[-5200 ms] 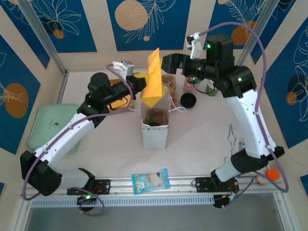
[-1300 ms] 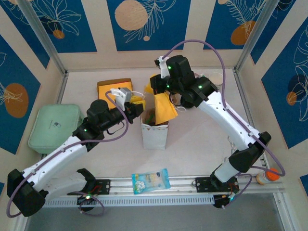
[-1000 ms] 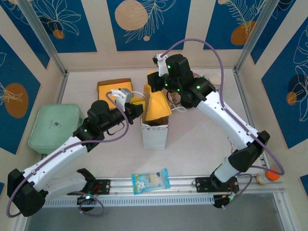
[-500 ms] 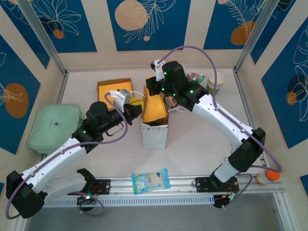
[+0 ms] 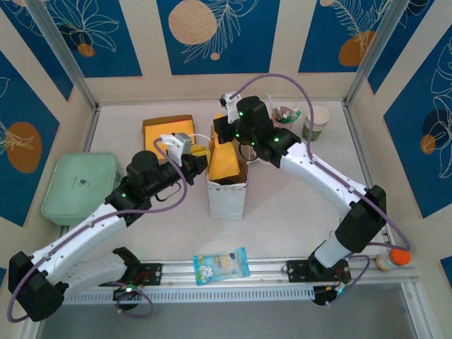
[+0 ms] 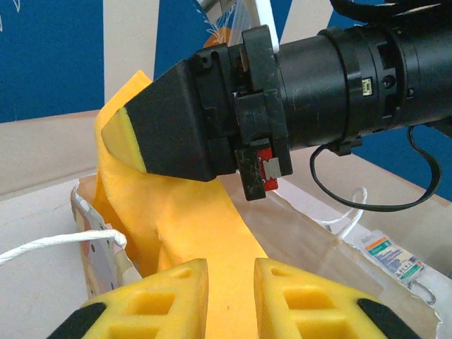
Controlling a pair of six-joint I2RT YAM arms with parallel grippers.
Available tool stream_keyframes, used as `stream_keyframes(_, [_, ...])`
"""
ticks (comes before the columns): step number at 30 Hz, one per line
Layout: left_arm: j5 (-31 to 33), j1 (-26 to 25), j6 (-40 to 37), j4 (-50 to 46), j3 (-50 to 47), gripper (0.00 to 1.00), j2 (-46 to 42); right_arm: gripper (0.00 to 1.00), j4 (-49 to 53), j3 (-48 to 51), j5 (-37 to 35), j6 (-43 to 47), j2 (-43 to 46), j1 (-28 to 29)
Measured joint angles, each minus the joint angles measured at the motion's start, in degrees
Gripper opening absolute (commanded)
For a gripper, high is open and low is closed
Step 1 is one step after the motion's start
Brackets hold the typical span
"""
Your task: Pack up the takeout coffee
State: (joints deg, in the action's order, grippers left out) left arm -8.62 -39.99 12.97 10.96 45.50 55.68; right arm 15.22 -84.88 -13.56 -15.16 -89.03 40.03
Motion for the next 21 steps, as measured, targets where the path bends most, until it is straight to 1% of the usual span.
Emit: stream_keyframes(21, [1.1, -0.2, 0.0, -1.6, -1.1, 0.24, -2.0, 0.0, -1.9, 7.9, -0.9, -0.8, 2.4, 0.0])
